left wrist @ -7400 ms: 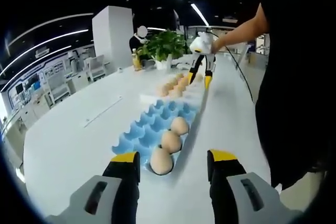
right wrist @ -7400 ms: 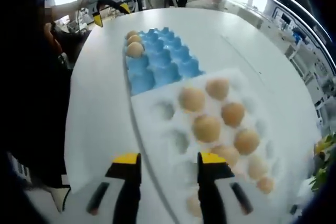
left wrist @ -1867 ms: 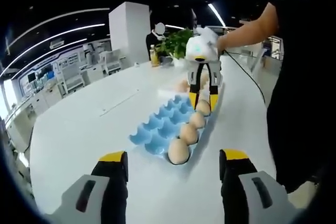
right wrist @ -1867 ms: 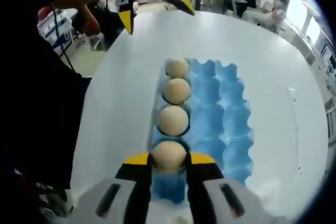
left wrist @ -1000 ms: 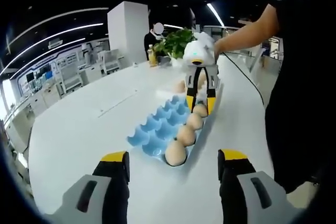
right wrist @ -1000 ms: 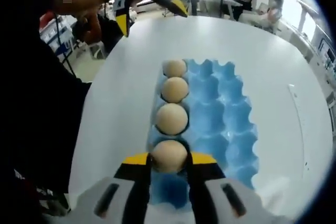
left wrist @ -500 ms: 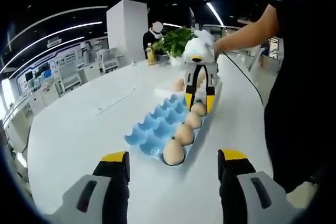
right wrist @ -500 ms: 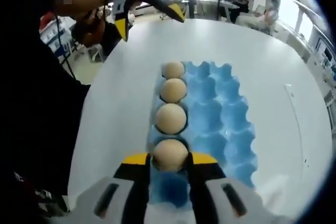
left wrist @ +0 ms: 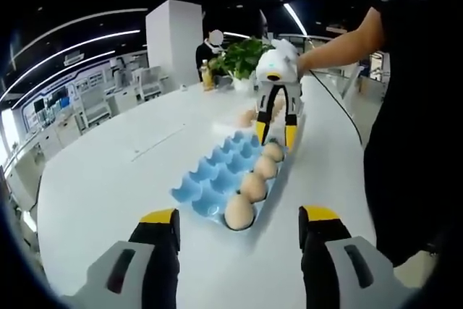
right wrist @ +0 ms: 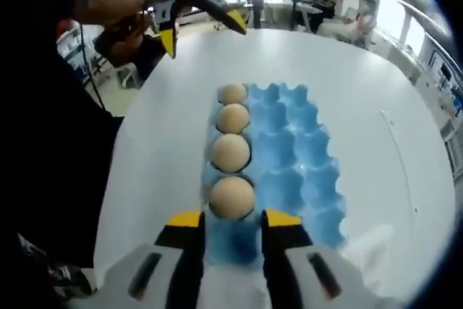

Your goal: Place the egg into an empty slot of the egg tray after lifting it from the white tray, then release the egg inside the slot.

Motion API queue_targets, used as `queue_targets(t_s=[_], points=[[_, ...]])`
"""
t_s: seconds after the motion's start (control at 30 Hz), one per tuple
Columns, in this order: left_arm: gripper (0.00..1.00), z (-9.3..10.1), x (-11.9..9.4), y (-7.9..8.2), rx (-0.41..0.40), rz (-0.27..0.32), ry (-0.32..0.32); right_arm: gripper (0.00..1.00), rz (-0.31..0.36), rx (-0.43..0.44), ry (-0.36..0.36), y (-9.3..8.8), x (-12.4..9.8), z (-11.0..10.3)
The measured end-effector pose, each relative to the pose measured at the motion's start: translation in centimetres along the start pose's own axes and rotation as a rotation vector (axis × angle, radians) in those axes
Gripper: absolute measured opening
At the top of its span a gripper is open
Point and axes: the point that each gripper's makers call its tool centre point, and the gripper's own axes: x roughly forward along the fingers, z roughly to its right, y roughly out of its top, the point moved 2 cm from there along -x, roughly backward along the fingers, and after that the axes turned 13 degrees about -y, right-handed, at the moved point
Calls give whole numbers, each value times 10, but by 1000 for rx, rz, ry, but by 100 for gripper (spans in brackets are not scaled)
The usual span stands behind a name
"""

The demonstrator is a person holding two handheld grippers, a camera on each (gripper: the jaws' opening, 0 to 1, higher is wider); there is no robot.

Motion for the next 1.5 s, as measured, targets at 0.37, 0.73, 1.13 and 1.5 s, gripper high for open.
queue_targets(t_s=[0.37,0.73,1.13,1.5], points=[[68,1,2,4,8,3,-4,30,-35,33,-25,-28,-19,-5],[68,0,0,2,11,-2,4,31,-104,91,-66,-71,-45,-5],[67,0,2,4,14,-10,5,31,-142,207,-138,-116,-79,2],[67,2,5,5,14,-15,-4,32,-237,307,-235,-175,-116,21]])
